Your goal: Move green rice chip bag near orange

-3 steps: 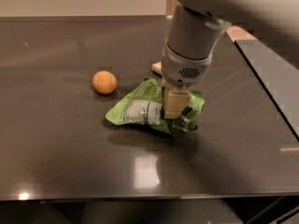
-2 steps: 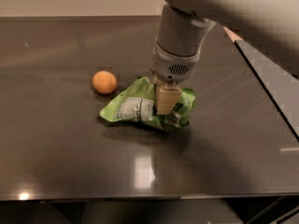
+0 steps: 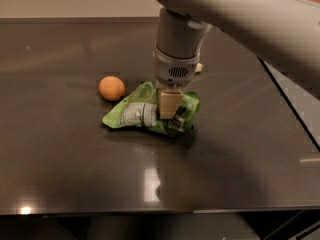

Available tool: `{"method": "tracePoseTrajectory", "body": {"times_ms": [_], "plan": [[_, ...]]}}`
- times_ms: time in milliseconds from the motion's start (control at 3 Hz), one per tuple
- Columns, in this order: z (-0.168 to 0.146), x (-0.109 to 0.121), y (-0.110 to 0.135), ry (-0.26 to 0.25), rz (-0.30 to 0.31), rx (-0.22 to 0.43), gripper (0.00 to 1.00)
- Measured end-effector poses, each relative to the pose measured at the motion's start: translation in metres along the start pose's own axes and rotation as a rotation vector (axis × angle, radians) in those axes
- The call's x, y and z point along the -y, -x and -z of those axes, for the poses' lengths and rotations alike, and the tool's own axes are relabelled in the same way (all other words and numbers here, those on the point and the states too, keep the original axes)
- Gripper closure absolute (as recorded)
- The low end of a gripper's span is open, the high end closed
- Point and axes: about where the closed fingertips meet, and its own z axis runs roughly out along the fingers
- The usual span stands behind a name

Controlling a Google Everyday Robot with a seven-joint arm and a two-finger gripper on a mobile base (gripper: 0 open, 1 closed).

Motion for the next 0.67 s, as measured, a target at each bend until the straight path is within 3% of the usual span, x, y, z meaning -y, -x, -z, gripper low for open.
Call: {"method": "tracePoseTrajectory", "body": {"times_ms": [667], "plan": [[-0.0079,0.0094,0.0069,0.001,0.012,-0.012,0.12]]}}
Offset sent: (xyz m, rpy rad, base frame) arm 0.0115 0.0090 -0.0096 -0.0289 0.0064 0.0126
